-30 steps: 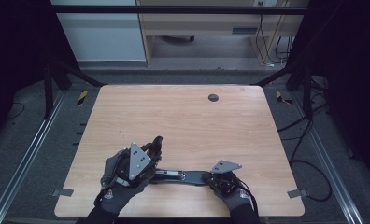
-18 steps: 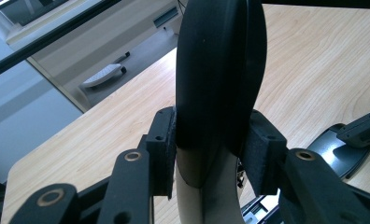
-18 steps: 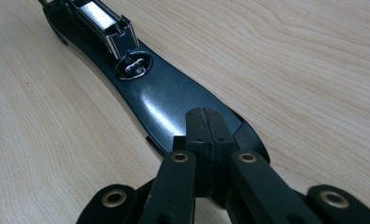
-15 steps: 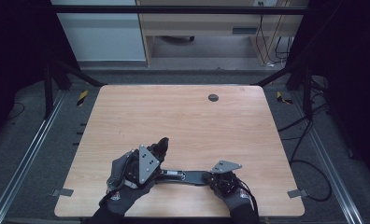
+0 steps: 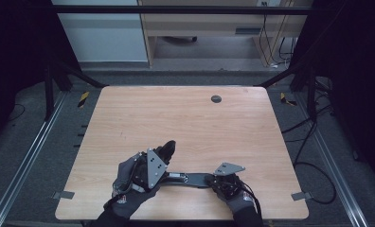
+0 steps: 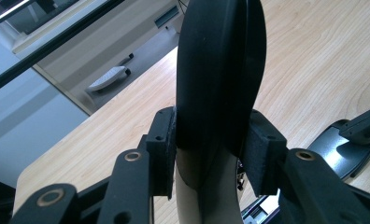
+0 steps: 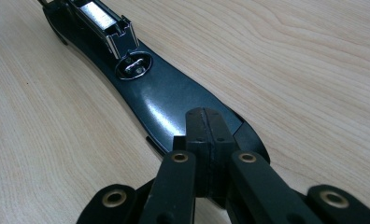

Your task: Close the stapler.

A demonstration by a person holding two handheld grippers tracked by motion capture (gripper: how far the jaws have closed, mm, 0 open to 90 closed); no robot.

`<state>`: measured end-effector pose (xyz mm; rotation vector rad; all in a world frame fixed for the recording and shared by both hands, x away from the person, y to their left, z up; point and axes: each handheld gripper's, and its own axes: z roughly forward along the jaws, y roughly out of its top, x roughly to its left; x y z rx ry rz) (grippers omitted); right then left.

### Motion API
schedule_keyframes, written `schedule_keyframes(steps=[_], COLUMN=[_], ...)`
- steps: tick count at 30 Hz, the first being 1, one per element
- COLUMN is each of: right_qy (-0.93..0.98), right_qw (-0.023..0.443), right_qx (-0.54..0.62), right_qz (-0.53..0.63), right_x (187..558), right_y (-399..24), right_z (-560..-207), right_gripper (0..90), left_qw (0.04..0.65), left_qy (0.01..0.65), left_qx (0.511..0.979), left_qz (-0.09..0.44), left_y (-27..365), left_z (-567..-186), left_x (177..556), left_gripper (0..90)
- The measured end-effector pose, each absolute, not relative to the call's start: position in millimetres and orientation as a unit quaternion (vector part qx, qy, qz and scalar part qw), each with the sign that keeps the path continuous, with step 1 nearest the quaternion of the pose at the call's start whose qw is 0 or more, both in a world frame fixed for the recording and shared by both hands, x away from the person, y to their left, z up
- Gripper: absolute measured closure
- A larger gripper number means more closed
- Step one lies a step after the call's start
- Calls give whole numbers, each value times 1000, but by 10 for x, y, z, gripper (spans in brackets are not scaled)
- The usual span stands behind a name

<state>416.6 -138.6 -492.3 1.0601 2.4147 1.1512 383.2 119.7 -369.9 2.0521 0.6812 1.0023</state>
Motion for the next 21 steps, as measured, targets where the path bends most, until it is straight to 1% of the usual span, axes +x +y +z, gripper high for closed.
schedule_keyframes(steps=[21], right_qy=[832], right_qw=[131], right_qx=[365], right_qz=[397], right_x=[4167], right_y=[-1387], right_z=[-4923], right_gripper=[900], left_qw=[348], left_qy=[242], left_qx=[805], left_qz=[414], left_y=[1037], left_z=[-3767], left_x=[3810], left_gripper=[591])
